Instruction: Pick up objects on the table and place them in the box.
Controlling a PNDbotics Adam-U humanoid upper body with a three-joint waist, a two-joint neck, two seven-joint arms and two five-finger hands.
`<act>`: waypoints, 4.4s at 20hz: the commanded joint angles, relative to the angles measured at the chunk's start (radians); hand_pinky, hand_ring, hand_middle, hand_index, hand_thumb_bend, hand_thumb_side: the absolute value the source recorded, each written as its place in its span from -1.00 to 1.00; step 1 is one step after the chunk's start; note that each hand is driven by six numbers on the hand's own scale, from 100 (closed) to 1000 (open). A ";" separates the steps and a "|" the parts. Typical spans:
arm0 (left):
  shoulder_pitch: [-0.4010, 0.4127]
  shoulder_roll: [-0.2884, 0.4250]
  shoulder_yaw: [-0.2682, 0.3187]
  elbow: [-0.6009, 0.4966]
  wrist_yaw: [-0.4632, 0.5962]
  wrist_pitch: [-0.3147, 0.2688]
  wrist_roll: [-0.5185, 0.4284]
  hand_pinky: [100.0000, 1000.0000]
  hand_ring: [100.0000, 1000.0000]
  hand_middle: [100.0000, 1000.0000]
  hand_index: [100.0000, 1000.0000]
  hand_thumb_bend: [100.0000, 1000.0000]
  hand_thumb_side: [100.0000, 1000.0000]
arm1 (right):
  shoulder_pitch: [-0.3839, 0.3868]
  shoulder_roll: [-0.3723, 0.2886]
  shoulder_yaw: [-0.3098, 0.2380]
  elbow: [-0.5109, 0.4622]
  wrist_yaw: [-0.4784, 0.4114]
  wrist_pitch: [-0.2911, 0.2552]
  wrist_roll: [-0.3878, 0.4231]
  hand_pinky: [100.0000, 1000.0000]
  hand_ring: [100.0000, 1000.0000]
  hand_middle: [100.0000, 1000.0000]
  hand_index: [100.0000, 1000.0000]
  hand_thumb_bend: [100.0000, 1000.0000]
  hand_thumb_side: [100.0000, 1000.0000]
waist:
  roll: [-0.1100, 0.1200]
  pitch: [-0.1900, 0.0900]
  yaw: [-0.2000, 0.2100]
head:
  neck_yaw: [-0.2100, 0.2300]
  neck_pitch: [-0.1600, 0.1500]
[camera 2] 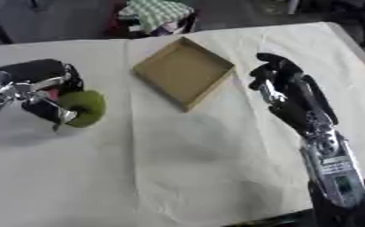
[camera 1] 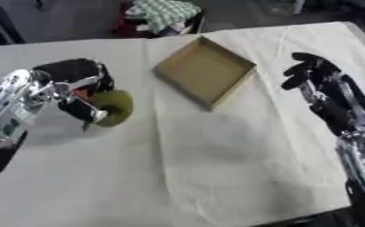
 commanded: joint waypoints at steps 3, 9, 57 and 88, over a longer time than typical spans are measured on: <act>-0.084 -0.146 0.047 0.139 -0.097 -0.035 0.090 0.06 -0.21 -0.35 -0.14 -0.86 -0.82 | -0.030 -0.006 0.022 -0.024 -0.024 -0.005 0.023 0.16 0.04 0.11 0.65 -1.00 -0.02 | -0.006 -0.011 -0.038 | 0.033 0.005; -0.120 -0.309 0.127 0.346 -0.301 -0.062 0.322 0.06 -0.22 -0.35 -0.14 -0.92 -0.82 | -0.055 -0.001 0.048 -0.036 -0.043 -0.007 0.052 0.16 0.04 0.11 0.65 -1.00 -0.03 | -0.009 0.003 -0.106 | 0.077 0.005; -0.201 -0.012 0.365 0.575 -0.469 -0.041 0.046 0.52 0.48 0.57 0.78 0.13 -0.23 | -0.053 -0.017 0.045 -0.017 -0.025 -0.011 0.058 0.16 0.04 0.11 0.66 -1.00 0.00 | -0.001 0.010 -0.101 | 0.029 0.005; -0.187 0.037 0.407 0.653 -0.479 -0.045 -0.112 0.50 0.44 0.52 0.75 -0.04 -0.43 | -0.052 -0.017 0.042 -0.014 -0.022 -0.010 0.058 0.16 0.04 0.11 0.66 -1.00 0.00 | 0.001 0.010 -0.089 | 0.018 0.005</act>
